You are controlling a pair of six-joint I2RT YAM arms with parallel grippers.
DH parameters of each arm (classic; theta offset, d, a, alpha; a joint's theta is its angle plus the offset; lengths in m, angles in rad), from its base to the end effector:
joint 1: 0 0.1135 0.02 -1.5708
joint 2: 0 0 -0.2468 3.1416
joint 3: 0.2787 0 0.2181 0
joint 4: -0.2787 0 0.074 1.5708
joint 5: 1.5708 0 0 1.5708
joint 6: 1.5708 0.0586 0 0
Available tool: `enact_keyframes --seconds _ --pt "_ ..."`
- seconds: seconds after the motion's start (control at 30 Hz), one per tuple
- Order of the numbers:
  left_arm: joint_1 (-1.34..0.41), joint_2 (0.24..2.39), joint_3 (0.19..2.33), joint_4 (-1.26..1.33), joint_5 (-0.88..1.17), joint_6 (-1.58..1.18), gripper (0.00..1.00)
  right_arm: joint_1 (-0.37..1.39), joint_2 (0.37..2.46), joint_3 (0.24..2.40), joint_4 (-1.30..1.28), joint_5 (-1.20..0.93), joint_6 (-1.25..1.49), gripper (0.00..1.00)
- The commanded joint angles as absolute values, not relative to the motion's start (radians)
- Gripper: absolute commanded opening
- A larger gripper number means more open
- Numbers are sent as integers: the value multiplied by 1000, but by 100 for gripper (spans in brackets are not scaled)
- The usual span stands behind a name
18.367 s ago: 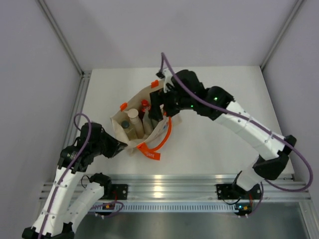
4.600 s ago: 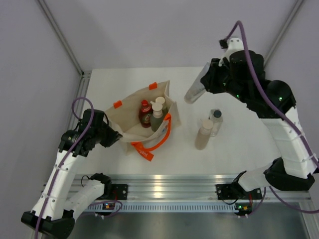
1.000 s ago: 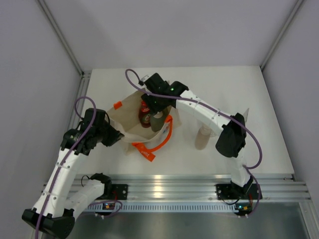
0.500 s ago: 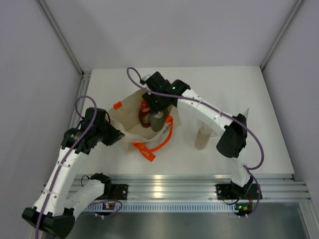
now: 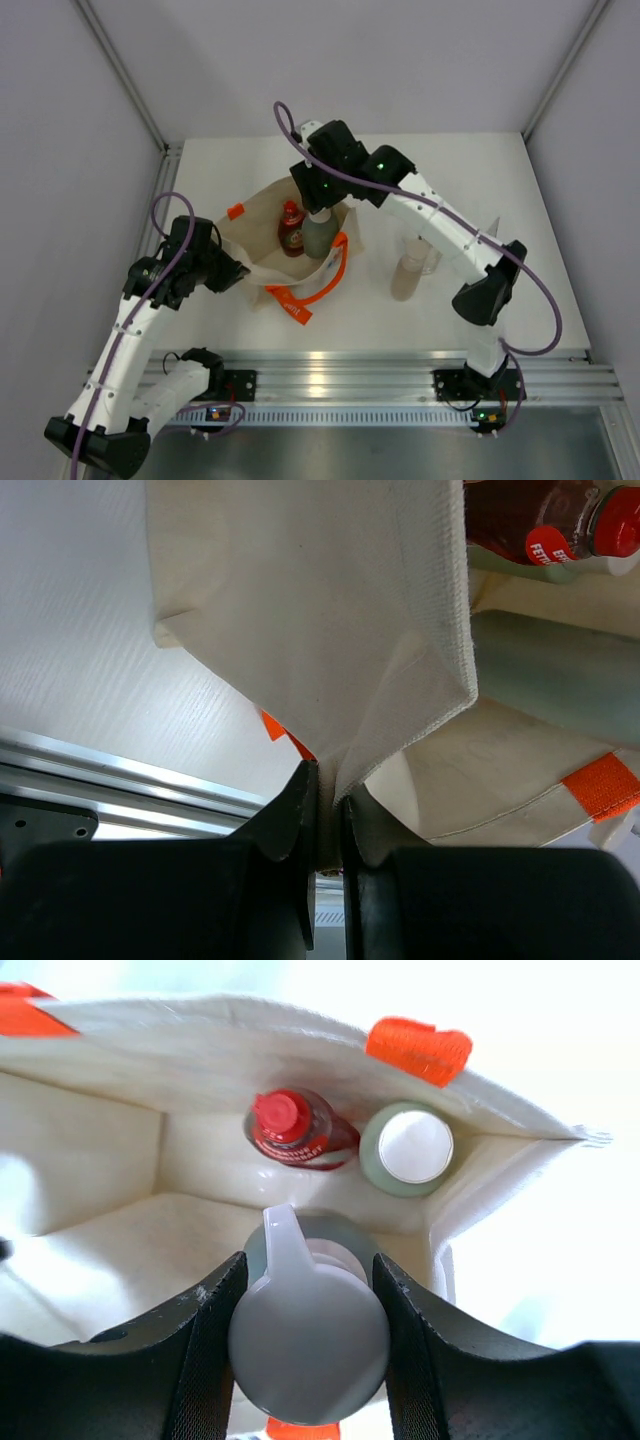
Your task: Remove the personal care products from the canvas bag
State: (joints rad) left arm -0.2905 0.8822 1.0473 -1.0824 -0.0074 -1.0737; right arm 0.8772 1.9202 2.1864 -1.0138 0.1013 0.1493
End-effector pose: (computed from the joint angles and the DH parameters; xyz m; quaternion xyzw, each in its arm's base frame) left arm 0.1350 -0.0399 0.2924 -0.3626 0.8749 -0.1996 0.2514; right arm 0.2526 0.2946 0.3685 -0.3069 0.8626 0.1558 0.3709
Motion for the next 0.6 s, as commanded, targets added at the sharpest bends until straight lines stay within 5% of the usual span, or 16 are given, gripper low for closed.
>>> enact_keyframes --seconds 0.0,0.57 --pt "-284 902 1049 -1063 -44 -1069 0 887 1769 2312 -945 57 175 0" --pt "-285 893 1054 -1063 -57 -1083 0 884 1502 2330 -965 29 238 0"
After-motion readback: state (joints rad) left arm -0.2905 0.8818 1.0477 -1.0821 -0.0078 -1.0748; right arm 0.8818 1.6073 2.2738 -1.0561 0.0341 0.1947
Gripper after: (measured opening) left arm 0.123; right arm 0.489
